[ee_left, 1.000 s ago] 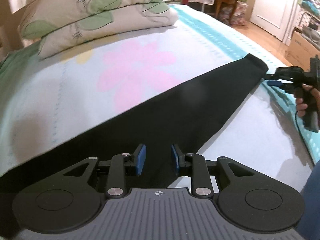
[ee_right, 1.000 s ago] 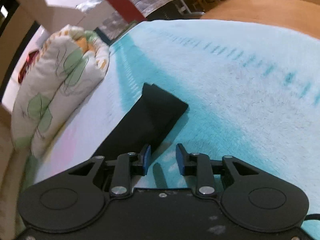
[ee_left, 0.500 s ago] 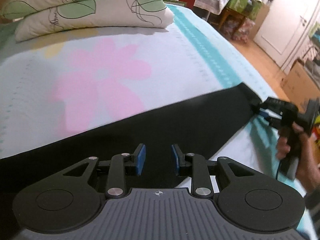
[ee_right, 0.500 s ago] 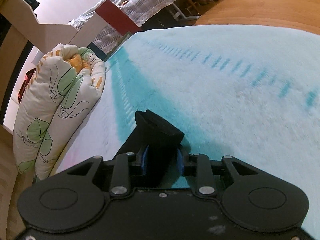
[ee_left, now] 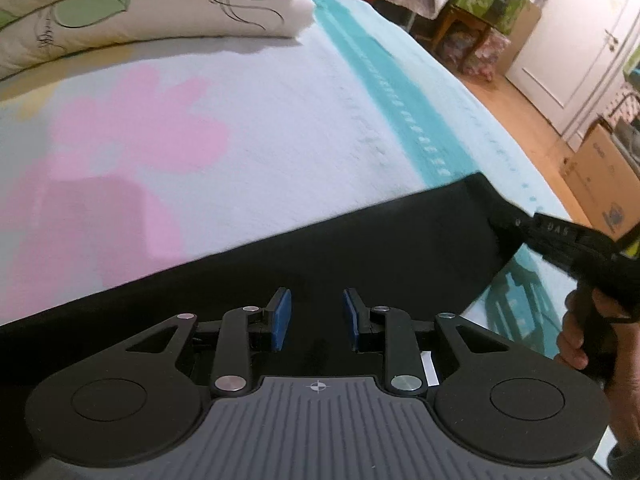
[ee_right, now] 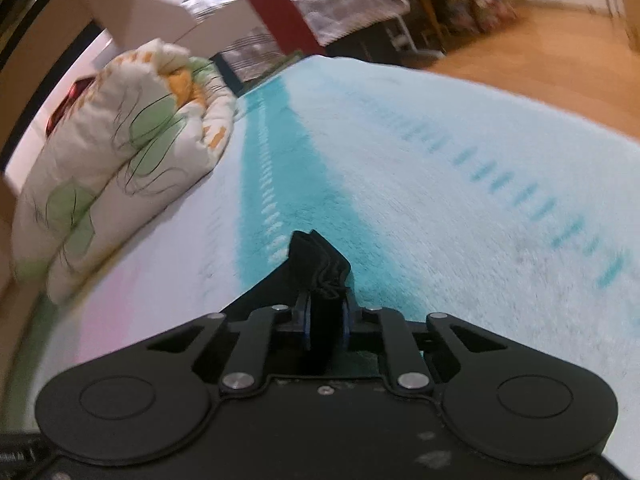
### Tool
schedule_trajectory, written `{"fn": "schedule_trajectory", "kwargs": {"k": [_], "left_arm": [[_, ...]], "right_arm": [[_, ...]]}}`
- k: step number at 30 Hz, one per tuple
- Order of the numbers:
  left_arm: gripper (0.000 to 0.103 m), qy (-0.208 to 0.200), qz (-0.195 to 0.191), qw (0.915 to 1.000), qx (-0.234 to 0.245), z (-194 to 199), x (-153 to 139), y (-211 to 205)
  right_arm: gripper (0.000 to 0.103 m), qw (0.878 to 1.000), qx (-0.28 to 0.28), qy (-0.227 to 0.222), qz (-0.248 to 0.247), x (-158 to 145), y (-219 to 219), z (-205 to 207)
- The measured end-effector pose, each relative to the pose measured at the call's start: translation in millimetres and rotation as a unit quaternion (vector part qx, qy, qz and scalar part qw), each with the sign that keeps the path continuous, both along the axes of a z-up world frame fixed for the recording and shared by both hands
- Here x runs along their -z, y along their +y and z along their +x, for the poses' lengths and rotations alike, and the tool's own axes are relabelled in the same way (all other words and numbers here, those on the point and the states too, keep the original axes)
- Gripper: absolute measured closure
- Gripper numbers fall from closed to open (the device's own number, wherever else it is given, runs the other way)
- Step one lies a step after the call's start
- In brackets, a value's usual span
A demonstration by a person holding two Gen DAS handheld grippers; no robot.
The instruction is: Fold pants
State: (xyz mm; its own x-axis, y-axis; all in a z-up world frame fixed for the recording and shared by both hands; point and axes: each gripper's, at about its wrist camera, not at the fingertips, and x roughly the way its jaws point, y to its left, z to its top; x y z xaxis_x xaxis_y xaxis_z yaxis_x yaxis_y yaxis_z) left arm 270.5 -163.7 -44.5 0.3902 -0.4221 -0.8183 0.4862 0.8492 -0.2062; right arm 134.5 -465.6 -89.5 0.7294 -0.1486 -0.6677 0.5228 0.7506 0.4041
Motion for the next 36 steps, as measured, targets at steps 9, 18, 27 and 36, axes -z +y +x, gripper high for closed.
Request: {"fn": "schedule_trajectory", "kwargs": {"k": [9, 18, 27, 36], "left_arm": [[0.076, -0.018, 0.035, 0.9991, 0.014, 6, 15, -17], [0.076, -0.008, 0.007, 0.9999, -0.002, 20, 13, -12], [0.073, 0.055, -0.105, 0.9918, -0.049, 31, -40, 51], [0.038, 0.067, -0.16, 0.9844, -0.031, 40, -92, 45]], "right_arm": [[0.091, 0.997, -0.043, -0.018, -0.057, -35, 15, 5], [0.091, 0.986, -0.097, -0.047, -0.124, -77, 50, 8], [0.091, 0.959, -0.171, -0.056, -0.22, -102, 115, 8], [0.091, 0.915, -0.247, -0.041, -0.316, -83, 179, -1]]}}
